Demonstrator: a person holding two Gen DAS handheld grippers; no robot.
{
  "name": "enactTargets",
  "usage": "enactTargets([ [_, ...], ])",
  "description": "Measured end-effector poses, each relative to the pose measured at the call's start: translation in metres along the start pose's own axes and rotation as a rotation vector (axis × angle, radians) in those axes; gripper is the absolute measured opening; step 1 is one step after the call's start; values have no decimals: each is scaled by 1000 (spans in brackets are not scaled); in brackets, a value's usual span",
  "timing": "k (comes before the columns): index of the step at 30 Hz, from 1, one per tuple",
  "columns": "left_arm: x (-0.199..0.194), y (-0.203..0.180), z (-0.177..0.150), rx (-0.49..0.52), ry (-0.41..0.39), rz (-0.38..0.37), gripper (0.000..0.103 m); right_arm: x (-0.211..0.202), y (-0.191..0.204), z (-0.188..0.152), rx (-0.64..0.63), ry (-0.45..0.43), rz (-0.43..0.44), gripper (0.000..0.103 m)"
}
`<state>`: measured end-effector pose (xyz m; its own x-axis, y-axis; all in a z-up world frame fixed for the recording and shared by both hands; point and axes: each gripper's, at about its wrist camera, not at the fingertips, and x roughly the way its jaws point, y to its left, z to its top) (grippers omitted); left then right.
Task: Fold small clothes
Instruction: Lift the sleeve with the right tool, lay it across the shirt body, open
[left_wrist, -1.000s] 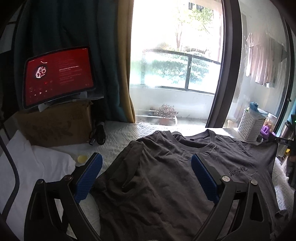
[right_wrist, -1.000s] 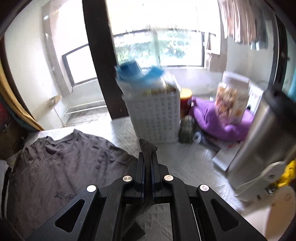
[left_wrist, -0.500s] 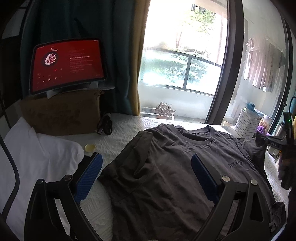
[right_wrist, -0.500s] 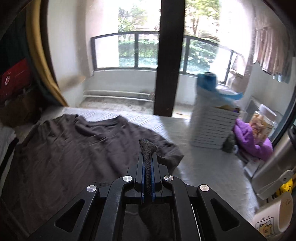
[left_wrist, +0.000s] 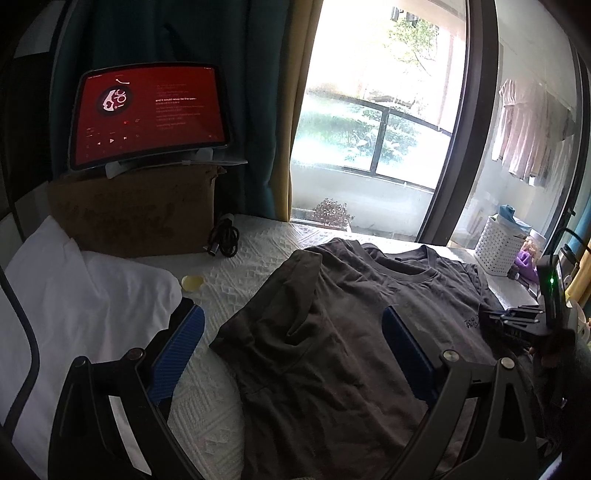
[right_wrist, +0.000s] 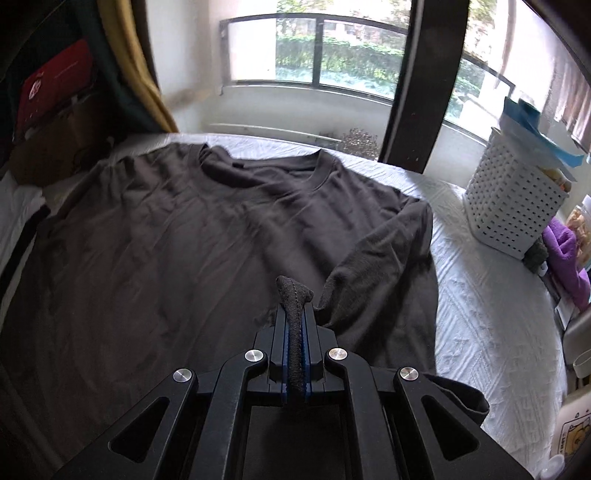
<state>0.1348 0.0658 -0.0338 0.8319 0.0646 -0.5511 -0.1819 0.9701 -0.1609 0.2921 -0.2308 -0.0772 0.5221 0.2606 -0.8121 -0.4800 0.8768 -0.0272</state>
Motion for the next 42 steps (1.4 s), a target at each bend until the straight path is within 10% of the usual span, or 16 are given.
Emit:
enactTargets([
  [2, 0, -1, 0, 2, 1, 1, 96, -6, 0, -4, 3, 0, 16, 22],
  [5, 1, -2, 1, 8, 3, 5, 96, -26, -3, -8, 19, -33, 54, 87],
  [6, 1, -3, 1, 10, 4, 8, 96, -34, -5, -9, 20, -49, 60, 89],
  [19, -3, -18, 5, 43, 1, 28, 96, -39, -102, -38, 171, -41, -55, 87],
  [26, -3, -20, 5, 36, 10, 43, 96, -37, -94, -59, 111, 0, -1, 12],
  [33, 0, -26, 4, 47, 30, 38, 96, -72, -58, -68, 6, -75, 9, 11],
  [42, -7, -23, -1, 51, 41, 48, 96, -55, -32, -98, -23, 48, 90, 12],
])
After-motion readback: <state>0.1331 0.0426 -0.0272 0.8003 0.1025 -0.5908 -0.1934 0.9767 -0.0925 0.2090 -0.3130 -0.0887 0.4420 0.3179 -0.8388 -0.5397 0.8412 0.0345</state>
